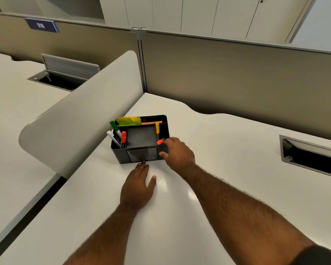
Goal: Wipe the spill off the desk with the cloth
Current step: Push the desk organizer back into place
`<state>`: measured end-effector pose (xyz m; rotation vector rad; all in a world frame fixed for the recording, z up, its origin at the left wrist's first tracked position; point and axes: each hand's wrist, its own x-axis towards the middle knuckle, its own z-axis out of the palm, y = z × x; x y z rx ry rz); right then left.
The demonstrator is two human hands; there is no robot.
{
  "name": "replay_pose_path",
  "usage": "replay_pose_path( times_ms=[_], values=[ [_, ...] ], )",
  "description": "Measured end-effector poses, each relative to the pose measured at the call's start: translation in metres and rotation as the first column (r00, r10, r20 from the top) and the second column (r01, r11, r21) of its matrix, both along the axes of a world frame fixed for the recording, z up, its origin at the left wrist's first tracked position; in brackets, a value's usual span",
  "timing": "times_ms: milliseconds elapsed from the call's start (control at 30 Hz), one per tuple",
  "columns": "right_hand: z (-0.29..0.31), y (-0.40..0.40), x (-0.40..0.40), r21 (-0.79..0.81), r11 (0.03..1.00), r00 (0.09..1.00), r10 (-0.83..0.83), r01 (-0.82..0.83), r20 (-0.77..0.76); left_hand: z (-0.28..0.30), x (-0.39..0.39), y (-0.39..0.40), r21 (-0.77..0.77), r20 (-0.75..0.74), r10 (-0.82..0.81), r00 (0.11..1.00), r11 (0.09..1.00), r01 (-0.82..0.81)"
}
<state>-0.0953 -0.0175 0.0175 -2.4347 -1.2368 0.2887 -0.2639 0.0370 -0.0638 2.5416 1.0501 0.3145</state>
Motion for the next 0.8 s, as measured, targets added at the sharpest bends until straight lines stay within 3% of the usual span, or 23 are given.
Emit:
replay_pose_path(
  times_ms=[400,600,800],
  values=[
    [-0.013,0.010,0.001,0.143,0.982,0.977,-0.091,0.120,-0.191,-0.011,0.001,0.005,0.058,-0.097,-0.051,0.994,0.997,0.057],
    [-0.006,-0.015,0.026,0.239,0.953,0.971,-0.142,0.187,-0.192,-0.008,0.003,0.005,0.101,-0.130,-0.066,0.989,0.992,0.080],
    [0.005,-0.052,0.072,0.289,0.900,0.940,-0.275,0.326,-0.204,0.000,0.043,0.004,0.048,-0.113,-0.093,0.989,0.994,0.099]
  ],
)
